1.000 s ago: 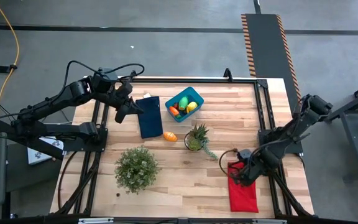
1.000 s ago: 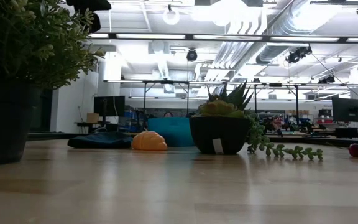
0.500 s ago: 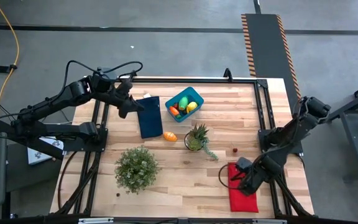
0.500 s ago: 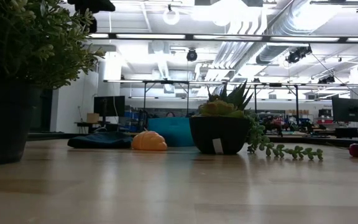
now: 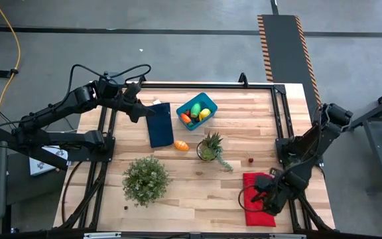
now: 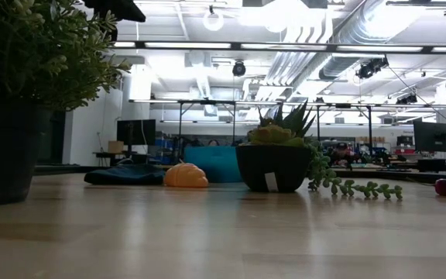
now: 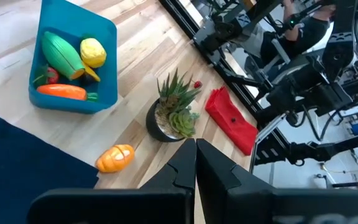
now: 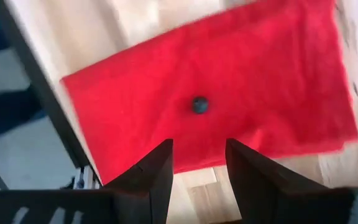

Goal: Pick and placing Produce into tupperware
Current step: Put the right blue berry into the blue bin

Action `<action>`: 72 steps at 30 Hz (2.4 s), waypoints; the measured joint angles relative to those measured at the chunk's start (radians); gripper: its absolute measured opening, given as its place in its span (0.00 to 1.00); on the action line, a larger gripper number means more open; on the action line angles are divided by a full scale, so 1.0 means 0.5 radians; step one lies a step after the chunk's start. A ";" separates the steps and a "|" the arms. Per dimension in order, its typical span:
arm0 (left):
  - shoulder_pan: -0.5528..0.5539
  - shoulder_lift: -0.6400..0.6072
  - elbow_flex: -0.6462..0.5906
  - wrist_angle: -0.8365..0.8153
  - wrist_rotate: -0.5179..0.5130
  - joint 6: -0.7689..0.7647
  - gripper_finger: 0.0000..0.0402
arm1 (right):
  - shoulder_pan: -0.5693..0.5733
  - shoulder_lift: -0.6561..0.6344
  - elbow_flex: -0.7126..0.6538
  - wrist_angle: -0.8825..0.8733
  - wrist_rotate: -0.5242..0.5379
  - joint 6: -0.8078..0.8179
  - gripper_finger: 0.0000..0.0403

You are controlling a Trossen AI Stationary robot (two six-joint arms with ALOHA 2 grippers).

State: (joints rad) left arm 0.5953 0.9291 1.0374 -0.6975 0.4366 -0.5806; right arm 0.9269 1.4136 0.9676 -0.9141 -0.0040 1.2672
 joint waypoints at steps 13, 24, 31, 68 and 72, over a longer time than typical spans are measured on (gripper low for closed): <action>-0.001 0.000 0.000 -0.020 -0.001 0.067 0.00 | 0.040 0.000 0.001 0.043 0.025 -0.616 0.34; -0.001 0.000 0.000 -0.024 0.022 0.049 0.00 | 0.005 0.184 0.002 0.087 -0.013 -1.054 0.34; -0.001 0.000 0.000 -0.042 0.045 0.032 0.00 | 0.010 0.315 0.002 0.116 0.028 -0.979 0.34; 0.000 0.000 0.000 -0.093 0.046 0.034 0.00 | 0.097 0.459 0.002 0.222 0.164 -0.903 0.34; -0.001 0.000 0.000 -0.093 0.046 0.036 0.00 | 0.104 0.459 0.001 0.210 0.196 -0.826 0.34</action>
State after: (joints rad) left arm 0.5950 0.9291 1.0374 -0.7441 0.4595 -0.5625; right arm 0.9788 1.6432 0.9680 -0.8092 0.0942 0.8541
